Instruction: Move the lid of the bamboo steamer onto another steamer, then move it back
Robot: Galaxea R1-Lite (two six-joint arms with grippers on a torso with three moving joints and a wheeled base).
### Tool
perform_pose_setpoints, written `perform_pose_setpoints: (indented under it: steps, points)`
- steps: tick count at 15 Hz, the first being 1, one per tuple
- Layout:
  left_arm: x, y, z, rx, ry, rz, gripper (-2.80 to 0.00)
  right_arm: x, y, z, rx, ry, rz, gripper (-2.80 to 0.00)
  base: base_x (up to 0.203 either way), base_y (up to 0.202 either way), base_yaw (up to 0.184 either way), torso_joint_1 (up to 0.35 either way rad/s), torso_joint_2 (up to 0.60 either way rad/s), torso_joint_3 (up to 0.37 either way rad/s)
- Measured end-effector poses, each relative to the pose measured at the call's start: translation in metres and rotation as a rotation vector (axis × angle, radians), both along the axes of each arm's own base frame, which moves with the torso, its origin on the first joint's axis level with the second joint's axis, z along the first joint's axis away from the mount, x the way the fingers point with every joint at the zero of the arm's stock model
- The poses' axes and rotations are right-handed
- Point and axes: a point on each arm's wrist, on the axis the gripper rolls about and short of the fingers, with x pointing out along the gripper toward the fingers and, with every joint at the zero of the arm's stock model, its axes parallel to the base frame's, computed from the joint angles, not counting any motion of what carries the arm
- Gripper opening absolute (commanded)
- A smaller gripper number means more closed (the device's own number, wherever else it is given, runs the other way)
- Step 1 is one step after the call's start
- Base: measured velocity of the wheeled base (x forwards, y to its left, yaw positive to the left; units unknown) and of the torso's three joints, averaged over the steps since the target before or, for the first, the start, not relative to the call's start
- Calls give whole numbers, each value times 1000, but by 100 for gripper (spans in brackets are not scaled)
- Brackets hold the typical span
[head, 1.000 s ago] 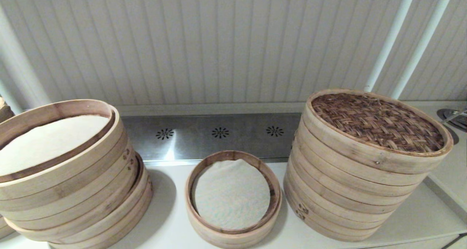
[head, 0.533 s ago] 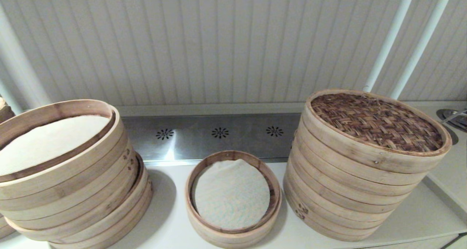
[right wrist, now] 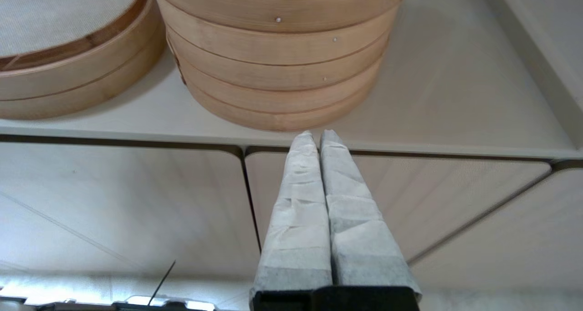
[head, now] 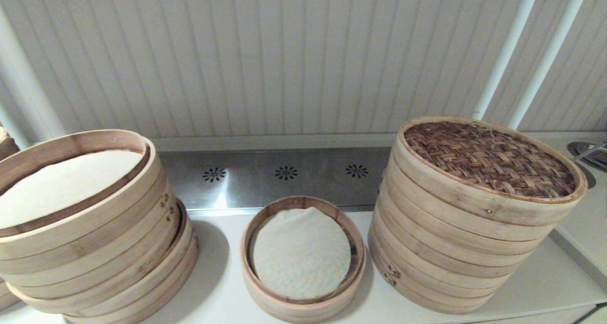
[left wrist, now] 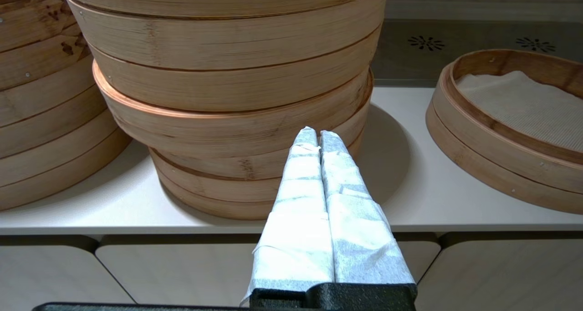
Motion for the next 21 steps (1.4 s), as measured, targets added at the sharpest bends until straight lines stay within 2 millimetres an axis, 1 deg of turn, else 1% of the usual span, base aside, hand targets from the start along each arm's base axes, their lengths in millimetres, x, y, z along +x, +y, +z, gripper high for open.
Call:
perform_pose_setpoints:
  steps: [2, 4, 7, 12, 16, 21]
  points:
    - [0, 0, 0, 0, 0, 0, -280, -2, 0, -11, -1, -22, 1, -280, 0, 0, 0, 0, 0, 0]
    - [0, 0, 0, 0, 0, 0, -280, -2, 0, -15, 8, -53, -9, -280, 0, 0, 0, 0, 0, 0]
    - [0, 0, 0, 0, 0, 0, -280, -2, -1, -19, 40, -53, -43, -280, 0, 0, 0, 0, 0, 0]
    - [0, 0, 0, 0, 0, 0, -280, -1, -1, -20, 37, -62, -48, -280, 0, 0, 0, 0, 0, 0]
    - [0, 0, 0, 0, 0, 0, -280, 4, -1, -20, 47, -142, -68, -280, 0, 0, 0, 0, 0, 0]
    - [0, 0, 0, 0, 0, 0, -280, 4, -1, -22, 48, -135, -68, -280, 0, 0, 0, 0, 0, 0]
